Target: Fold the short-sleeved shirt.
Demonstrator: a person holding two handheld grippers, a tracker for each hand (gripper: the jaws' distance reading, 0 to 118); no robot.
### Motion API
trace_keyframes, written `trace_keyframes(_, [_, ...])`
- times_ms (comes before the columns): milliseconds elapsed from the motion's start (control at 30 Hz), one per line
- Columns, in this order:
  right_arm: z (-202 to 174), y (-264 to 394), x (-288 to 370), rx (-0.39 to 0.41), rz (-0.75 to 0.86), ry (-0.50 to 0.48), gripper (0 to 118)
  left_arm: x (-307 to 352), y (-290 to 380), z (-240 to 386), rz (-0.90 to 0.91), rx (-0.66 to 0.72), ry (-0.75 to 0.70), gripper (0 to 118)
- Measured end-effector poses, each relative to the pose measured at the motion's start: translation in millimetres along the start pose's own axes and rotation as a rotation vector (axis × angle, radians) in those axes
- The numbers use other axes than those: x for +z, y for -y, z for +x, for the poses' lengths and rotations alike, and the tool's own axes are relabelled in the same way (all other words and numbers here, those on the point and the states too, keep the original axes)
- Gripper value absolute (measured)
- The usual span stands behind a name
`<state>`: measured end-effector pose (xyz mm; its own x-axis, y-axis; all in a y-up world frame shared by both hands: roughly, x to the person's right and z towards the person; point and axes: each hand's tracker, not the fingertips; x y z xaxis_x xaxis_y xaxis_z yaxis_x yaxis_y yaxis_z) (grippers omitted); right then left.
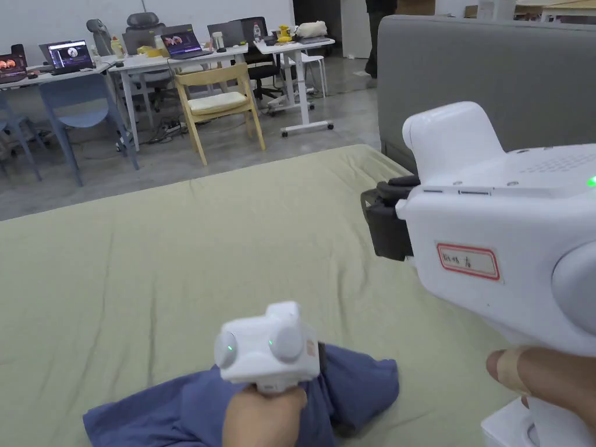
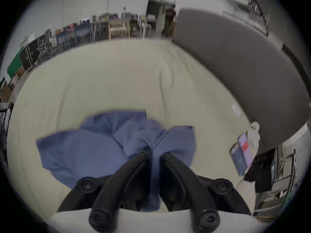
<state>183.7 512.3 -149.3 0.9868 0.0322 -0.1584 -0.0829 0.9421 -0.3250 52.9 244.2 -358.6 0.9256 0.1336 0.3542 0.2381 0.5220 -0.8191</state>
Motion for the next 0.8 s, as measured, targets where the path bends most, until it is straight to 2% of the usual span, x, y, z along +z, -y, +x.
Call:
trace_keyframes(67, [5,8,-6,-0.007,-0.026,0.002,3,-33,16,2,-0.073,-0.008,-0.012,8])
trace_keyframes(100, [7,11,-8,-0.01,-0.038,0.001,3,-42,22,-1,-0.082,0.016,-0.02,17])
trace_keyframes(133, [8,14,-10,-0.012,-0.048,0.001,3,-48,26,-4,-0.083,0.051,-0.021,45])
trace_keyframes(167, [10,16,-12,-0.013,-0.052,-0.001,3,-50,27,-7,-0.071,0.083,0.002,99])
trace_keyframes(200, [11,18,-14,-0.017,-0.056,-0.002,3,-47,26,-11,-0.056,0.121,0.028,118])
trace_keyframes(267, [12,20,-18,-0.027,-0.055,-0.011,3,-25,20,-20,0.042,0.16,0.115,118])
trace_keyframes(367, [13,19,-24,-0.049,-0.04,-0.032,3,43,-4,-44,0.209,0.199,0.229,118])
trace_keyframes(433, [9,19,-30,-0.057,-0.016,-0.051,3,103,-10,-64,0.309,0.186,0.223,118])
trace_keyframes(500, [5,22,-38,-0.065,0.0,-0.063,3,161,1,-86,0.433,0.121,0.093,118])
trace_keyframes(533, [2,25,-44,-0.07,0.002,-0.071,3,184,12,-97,0.489,0.11,-0.016,117])
trace_keyframes(567, [-1,31,-50,-0.073,-0.001,-0.081,3,199,27,-107,0.525,0.125,-0.13,103])
trace_keyframes(600, [-6,38,-58,-0.073,-0.009,-0.092,3,210,44,-119,0.544,0.151,-0.181,56])
trace_keyframes(633, [-12,47,-67,-0.073,-0.023,-0.106,3,224,61,-134,0.549,0.167,-0.184,0])
trace_keyframes(733, [-30,77,-95,-0.087,-0.104,-0.153,3,209,114,-170,0.441,0.314,-0.208,0])
trace_keyframes(800, [-45,90,-113,-0.092,-0.164,-0.198,3,191,137,-192,0.331,0.353,-0.184,0])
